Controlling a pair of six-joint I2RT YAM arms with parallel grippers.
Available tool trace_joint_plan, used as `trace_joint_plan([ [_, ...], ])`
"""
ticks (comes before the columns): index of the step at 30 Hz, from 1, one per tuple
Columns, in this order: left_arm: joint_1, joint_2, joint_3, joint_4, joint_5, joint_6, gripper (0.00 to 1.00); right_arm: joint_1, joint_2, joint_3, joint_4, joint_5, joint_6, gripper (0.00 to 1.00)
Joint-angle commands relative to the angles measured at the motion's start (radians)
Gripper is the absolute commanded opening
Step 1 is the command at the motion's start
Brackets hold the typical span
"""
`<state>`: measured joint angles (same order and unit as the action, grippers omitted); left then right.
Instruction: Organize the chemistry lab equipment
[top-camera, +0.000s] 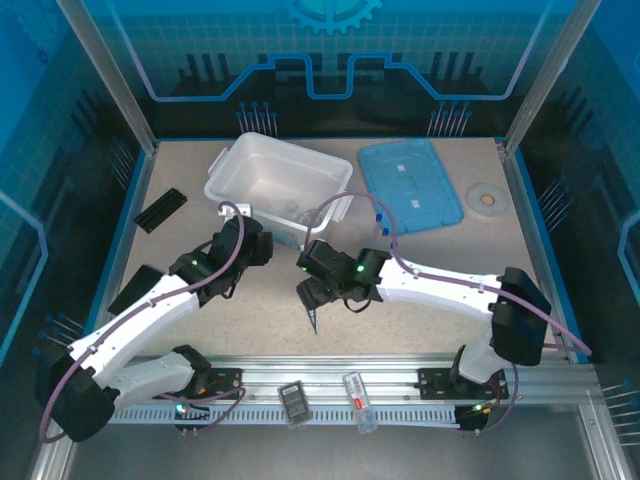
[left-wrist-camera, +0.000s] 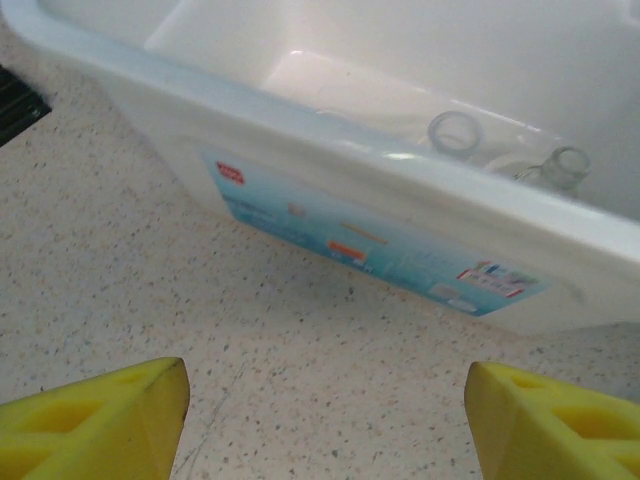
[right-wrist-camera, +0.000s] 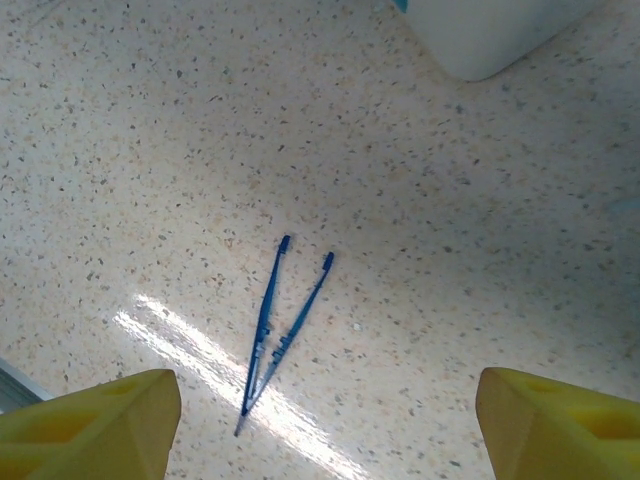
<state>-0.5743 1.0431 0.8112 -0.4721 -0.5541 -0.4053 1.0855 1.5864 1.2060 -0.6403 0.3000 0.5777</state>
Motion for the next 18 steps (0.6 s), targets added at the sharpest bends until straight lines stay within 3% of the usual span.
trace_joint_plan([
  [1, -0.008, -0.041, -0.059, 0.020, -0.036, -0.063, 0.73, 0.019, 0.064, 0.039, 0.019, -0.014, 0.055, 0.78],
  [18, 0.019, -0.159, -0.192, 0.051, -0.090, -0.131, 0.74, 0.048, 0.299, 0.098, -0.010, -0.087, 0.048, 0.60],
])
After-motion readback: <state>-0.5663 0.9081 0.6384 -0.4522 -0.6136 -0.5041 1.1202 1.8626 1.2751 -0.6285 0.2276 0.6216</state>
